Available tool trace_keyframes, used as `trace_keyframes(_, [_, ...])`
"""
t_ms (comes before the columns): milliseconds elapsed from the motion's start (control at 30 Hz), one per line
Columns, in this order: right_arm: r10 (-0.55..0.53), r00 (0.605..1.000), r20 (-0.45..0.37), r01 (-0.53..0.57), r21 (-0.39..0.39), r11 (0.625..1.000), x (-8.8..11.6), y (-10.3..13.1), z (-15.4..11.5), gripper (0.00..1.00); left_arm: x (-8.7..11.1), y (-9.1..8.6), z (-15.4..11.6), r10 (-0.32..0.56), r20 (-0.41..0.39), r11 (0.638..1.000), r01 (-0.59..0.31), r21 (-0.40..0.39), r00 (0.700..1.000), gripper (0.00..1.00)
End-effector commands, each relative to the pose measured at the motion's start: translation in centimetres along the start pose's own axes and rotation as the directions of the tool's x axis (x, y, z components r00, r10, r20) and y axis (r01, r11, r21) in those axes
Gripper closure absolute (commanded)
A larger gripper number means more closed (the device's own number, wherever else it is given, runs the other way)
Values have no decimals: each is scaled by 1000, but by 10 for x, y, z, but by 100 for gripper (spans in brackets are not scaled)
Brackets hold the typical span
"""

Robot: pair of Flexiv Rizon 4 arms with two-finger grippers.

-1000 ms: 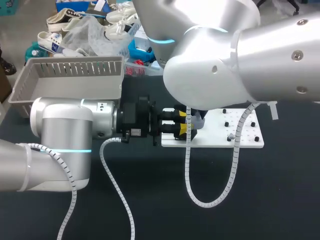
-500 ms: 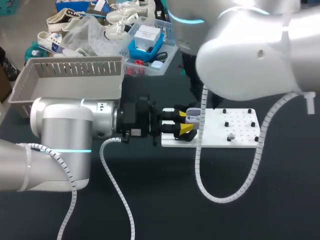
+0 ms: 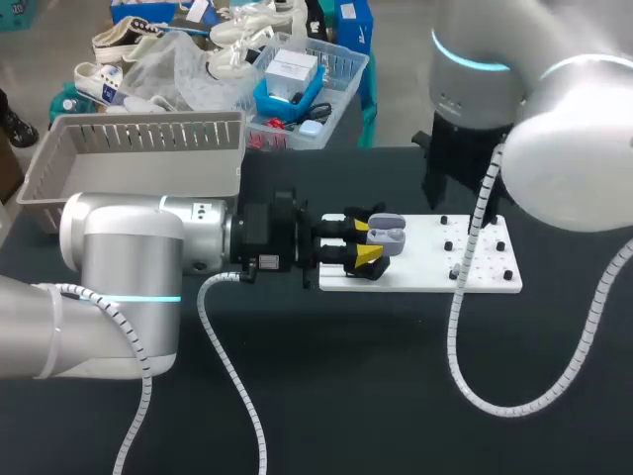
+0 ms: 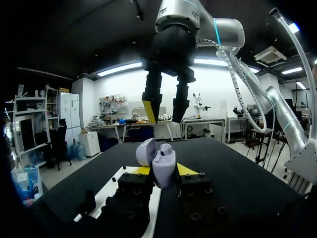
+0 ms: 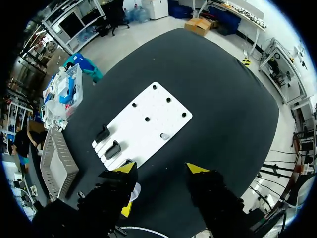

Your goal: Pick up each earbud case from the left stands, insert the matching earbuds, close the lid, and place the case in the box.

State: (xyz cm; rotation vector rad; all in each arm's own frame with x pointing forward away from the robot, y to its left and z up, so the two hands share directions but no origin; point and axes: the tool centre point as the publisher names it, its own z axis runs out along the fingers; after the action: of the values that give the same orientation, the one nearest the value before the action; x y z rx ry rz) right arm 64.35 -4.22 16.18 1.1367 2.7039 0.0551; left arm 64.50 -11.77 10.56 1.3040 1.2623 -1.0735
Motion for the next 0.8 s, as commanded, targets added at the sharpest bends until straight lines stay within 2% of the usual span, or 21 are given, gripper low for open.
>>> trace_keyframes(33, [10,1000,-5,-11,-121,993,-6,-8,9,44,1,0,1,1,1,1000,-1,-3,1000,100])
trace_keyframes(367, [-60,998,5,60,-177,982,-14,-18,27,51,1,0,1,1,1,1000,-1,-3,1000,100])
trace_keyframes(800, [-215,977,-14,211,-129,969,-13,-29,68,52,1,0,1,1,1,1000,-1,-3,1000,100])
